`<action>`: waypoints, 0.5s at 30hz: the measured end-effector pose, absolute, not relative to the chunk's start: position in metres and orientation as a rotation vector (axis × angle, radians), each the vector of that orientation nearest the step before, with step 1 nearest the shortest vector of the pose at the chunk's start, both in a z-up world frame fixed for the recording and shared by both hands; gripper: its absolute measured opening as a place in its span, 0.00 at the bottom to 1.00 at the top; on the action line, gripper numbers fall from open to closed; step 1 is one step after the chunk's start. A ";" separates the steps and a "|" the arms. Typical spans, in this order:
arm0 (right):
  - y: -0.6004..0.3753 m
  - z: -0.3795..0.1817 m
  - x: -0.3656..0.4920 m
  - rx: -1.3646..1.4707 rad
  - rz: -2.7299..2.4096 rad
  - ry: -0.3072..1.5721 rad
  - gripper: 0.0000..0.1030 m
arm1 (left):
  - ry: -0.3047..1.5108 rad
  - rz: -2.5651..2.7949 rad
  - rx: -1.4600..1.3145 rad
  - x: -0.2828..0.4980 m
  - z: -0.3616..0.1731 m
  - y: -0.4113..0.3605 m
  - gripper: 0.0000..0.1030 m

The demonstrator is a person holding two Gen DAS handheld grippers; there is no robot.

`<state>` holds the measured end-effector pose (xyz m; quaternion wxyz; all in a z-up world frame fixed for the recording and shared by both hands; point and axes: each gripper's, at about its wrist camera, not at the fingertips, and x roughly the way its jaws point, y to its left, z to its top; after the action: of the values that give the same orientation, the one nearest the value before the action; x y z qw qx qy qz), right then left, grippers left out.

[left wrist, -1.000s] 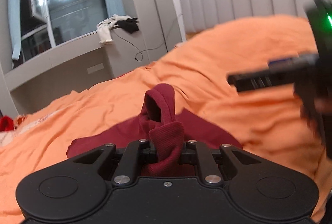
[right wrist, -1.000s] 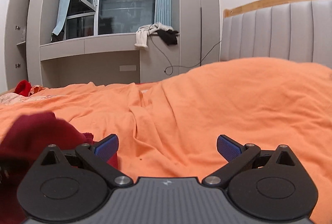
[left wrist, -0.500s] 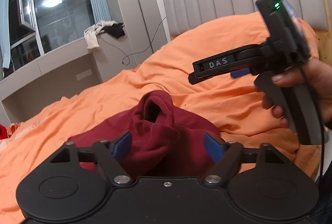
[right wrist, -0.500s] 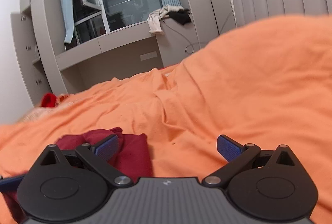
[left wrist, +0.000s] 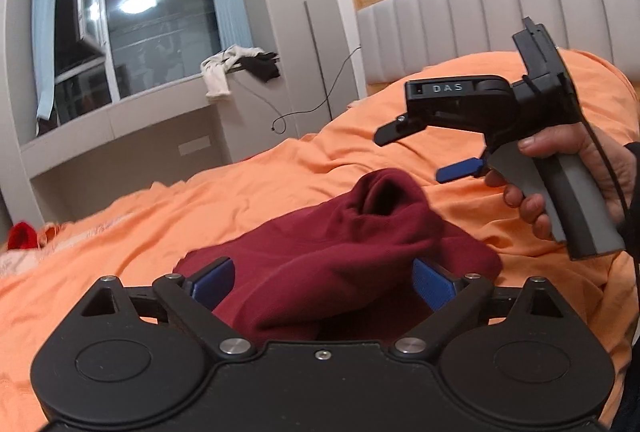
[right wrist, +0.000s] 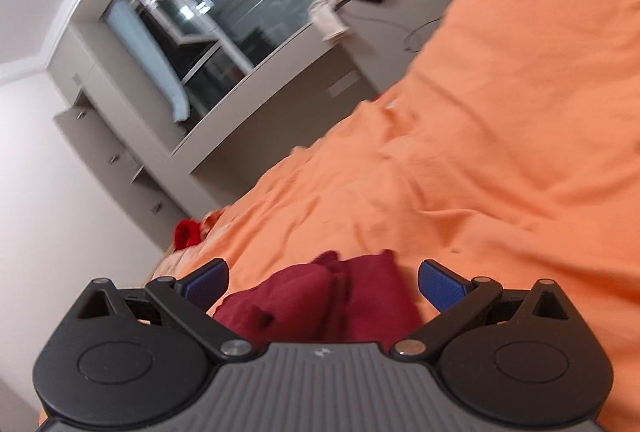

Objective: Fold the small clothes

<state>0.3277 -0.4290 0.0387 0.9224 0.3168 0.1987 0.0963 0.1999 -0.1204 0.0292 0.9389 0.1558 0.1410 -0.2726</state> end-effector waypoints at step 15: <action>-0.395 0.023 0.376 0.564 0.264 0.552 0.37 | 0.307 -0.570 0.344 0.203 0.013 -0.109 0.49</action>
<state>0.3764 -0.3954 0.0234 0.9148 0.2737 0.2679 0.1283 0.2031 -0.1085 0.0129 0.9335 0.1684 0.1502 -0.2789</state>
